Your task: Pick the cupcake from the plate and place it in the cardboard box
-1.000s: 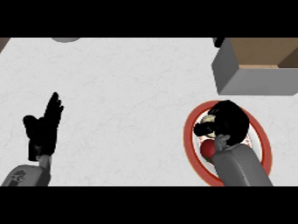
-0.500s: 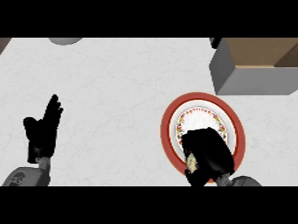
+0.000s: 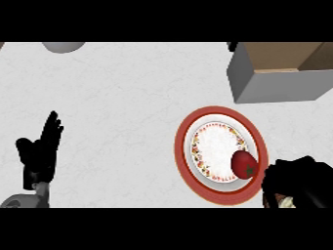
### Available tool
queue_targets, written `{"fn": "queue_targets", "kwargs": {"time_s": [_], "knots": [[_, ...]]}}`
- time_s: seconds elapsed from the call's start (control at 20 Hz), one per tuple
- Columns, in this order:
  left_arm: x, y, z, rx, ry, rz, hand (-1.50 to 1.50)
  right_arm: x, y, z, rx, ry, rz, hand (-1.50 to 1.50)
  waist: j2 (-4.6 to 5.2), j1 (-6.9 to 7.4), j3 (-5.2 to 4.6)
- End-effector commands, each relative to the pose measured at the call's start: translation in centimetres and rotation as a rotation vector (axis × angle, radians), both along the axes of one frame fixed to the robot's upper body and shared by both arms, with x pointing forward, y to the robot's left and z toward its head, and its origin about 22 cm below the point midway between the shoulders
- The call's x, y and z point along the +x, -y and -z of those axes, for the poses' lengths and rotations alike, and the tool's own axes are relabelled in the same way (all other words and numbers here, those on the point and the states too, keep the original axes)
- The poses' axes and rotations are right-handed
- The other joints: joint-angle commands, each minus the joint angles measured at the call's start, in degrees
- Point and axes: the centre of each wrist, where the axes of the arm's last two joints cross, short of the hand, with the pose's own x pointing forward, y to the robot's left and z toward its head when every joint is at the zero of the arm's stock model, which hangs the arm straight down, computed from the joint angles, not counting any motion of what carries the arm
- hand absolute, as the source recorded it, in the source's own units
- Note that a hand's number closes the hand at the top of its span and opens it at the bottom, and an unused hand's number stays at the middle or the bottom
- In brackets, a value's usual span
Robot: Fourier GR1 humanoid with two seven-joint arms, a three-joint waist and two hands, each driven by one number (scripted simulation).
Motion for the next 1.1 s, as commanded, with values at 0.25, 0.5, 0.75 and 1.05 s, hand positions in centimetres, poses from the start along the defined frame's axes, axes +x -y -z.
{"fn": "queue_targets", "kwargs": {"time_s": [0.25, 0.5, 0.75, 1.05], "knots": [[0.2, 0.4, -0.5, -0.007, 0.012, 0.013, 0.00, -1.4, 7.4, -9.5, 0.101, 0.142, 0.084, 1.50, 0.50, 1.44, -0.04], [1.8, 2.1, -0.1, 0.016, 0.023, 0.055, 0.00, 2.8, 10.4, -12.1, 0.137, 0.198, 0.172, 1.50, 0.95, 3.30, -0.09], [1.2, 1.6, -0.8, 0.006, 0.031, 0.077, 0.00, 6.3, 12.4, -11.0, 0.196, 0.180, 0.204, 1.50, 0.94, 3.74, -0.05], [1.9, 0.9, -1.7, 0.007, 0.034, 0.075, 0.00, 12.3, 13.5, -9.4, 0.215, 0.138, 0.232, 1.50, 1.14, 4.60, -0.03]]}}
